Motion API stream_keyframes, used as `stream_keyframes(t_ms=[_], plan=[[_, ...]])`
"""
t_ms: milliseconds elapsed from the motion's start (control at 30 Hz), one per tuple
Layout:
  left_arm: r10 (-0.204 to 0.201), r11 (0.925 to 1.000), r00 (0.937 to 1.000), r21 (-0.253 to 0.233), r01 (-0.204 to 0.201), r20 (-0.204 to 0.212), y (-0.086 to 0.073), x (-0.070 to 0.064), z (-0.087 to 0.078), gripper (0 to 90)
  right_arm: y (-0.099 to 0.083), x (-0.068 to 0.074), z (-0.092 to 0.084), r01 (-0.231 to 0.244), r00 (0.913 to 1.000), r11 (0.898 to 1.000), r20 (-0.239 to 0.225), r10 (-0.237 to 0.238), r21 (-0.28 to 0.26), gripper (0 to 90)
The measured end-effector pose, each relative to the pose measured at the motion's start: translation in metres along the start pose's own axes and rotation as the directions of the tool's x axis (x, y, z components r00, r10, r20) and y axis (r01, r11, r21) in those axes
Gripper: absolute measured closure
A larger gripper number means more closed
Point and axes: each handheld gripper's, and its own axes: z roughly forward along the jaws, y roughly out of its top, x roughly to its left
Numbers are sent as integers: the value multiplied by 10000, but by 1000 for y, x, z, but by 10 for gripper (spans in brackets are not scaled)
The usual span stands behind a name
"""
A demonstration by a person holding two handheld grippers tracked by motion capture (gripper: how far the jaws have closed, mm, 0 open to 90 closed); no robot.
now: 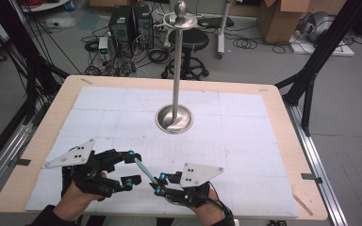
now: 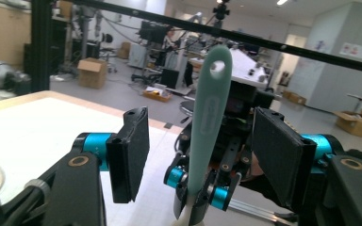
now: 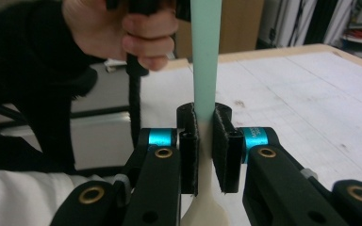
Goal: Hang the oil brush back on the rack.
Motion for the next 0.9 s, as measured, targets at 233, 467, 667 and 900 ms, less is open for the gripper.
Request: stream_keyframes(t_ms=[233, 467, 667, 900], plan=[[12, 10000, 9988, -62, -9, 493, 2, -2, 5, 408, 0, 0, -3, -225, 9967, 9966, -791, 161, -798, 821], [92, 9999, 9947, -52, -87, 1026, 6, -3, 11, 470, -1, 1, -3, -273, 9931, 9952, -1163, 163, -936, 820], [322, 9995, 9889, 28, -330, 1452, 10, -2, 18, 610, -3, -1, -1, -406, 9916, 9952, -1262, 291, -893, 820], [712, 9974, 9857, -32, -715, 1527, 13, -2, 20, 758, -4, 0, -3, -465, 9886, 9934, -1473, 307, -1052, 820]])
